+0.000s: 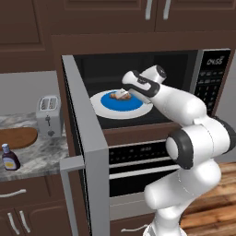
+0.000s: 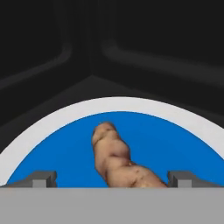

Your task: Retrieve the reheated potato from the microwave, then place the potato, cheese, and condiment on the cutting board.

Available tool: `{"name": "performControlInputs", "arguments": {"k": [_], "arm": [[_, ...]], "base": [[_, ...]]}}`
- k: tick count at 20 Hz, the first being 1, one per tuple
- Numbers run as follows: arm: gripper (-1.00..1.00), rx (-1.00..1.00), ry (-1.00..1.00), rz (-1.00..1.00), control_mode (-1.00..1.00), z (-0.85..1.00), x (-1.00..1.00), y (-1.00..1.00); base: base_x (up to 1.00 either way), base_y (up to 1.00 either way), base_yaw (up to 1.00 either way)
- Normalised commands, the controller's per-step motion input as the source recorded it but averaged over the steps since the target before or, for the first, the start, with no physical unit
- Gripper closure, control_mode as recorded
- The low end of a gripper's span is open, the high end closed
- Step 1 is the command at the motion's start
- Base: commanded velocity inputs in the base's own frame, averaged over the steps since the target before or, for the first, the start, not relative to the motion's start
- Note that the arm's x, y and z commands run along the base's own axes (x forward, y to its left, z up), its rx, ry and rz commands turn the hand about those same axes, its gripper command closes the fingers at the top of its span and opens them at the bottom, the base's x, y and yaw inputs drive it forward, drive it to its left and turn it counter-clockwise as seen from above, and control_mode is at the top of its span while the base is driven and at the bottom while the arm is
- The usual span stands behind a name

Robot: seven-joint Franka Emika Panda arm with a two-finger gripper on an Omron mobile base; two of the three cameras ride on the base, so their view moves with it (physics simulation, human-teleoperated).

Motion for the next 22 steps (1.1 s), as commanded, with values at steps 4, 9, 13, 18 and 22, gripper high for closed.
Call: {"name": "performControlInputs", "arguments": {"k": [4, 9, 13, 18, 22], "arm": [[-1.00, -0.06, 0.00, 0.06, -1.00, -0.17, 0.07, 0.09], [-1.00, -0.05, 0.00, 0.07, -1.00, -0.15, 0.10, 0.07], [-1.00, -0.02, 0.00, 0.04, -1.00, -0.12, 0.17, 0.01], [-1.00, -0.05, 0.00, 0.04, -1.00, -0.25, 0.04, 0.04], [-1.00, -0.07, 0.00, 0.03, -1.00, -0.34, 0.00, 0.04]], "base": [[0.00, 0.00, 0.00], [0.00, 0.00, 0.00], [0.00, 0.00, 0.00], [0.00, 0.00, 0.00], [0.00, 0.00, 0.00]]}}
